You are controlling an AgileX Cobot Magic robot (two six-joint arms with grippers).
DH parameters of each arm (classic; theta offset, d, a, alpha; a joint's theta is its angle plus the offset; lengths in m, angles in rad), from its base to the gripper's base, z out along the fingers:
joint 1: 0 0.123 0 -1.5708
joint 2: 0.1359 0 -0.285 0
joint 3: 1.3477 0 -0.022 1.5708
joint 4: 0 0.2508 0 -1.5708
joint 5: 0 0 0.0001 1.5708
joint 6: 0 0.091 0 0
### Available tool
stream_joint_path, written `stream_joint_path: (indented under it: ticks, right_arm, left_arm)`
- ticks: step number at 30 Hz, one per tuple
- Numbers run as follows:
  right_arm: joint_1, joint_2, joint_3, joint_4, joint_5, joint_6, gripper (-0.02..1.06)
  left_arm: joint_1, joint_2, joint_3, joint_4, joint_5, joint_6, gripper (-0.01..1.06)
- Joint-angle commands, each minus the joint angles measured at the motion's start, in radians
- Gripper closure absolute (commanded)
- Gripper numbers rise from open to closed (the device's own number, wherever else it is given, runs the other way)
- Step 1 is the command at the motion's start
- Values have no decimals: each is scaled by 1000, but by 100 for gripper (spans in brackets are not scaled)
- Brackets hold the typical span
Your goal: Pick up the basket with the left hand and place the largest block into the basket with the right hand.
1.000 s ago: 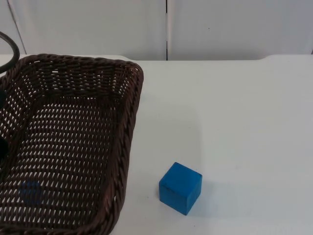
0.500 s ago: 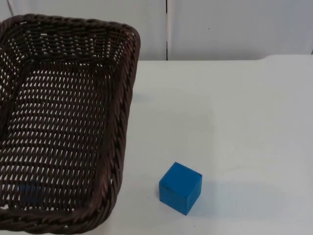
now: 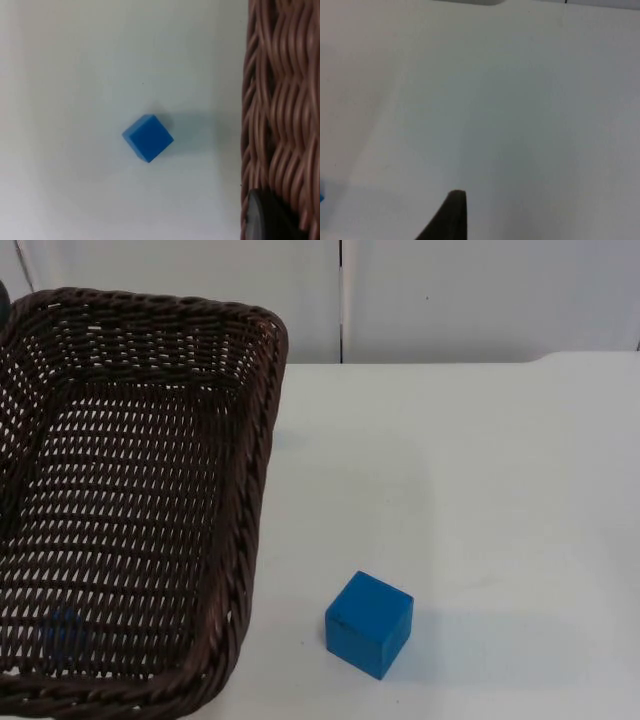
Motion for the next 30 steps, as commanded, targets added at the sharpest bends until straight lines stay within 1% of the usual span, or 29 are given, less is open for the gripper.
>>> stream_joint_path:
  ticks: [1,2,4,6,7,11,12,15,18,19,20,22,23,24,25,26,30]
  right_arm:
    - [-4,73,-47,2,-43,-44,-1]
    - [-4,73,-47,2,-43,-44,-1]
    - [-4,137,-88,6,-68,-72,-1]
    - [-4,214,-128,32,-81,-109,-1]
    - [-4,214,-128,32,-81,-109,-1]
    - [-4,374,-214,142,-109,-245,-1]
    - [-4,374,-214,142,-109,-245,-1]
    - [-4,476,-263,195,-109,-328,-1]
    - [-4,541,-288,234,-114,-362,-1]
    - [-4,541,-288,234,-114,-362,-1]
    - [-4,564,-291,249,-121,-385,-1]
    - [-4,601,-291,303,-129,-489,-1]
    - [-4,630,-291,346,-131,-544,-1]
    - [-4,636,-291,365,-131,-566,-1]
    - [-4,636,-291,365,-131,-566,-1]
    - [-4,659,-291,407,-131,-603,-1]
    - [-4,706,-291,496,-125,-608,-1]
  left_arm:
    - [2,-3,2,-22,6,-4,105]
    - [2,-3,2,-22,6,-4,105]
    - [2,3,2,-22,6,-4,105]
    - [2,15,2,-22,11,-4,105]
    - [2,15,2,-22,11,-4,105]
    - [2,53,2,-30,5,-4,105]
    - [2,53,2,-30,5,-4,105]
    - [2,66,2,-33,7,-4,105]
    - [2,71,2,-40,-1,-4,105]
    - [2,71,2,-40,-1,-4,105]
    - [2,71,2,-40,-3,-4,105]
    - [2,73,2,-40,-7,-4,105]
    - [2,73,2,-40,-5,-4,105]
    - [2,73,2,-36,0,-4,105]
    - [2,73,2,-36,0,-4,105]
    - [2,73,2,-31,4,-4,105]
    - [2,73,2,-26,1,-4,105]
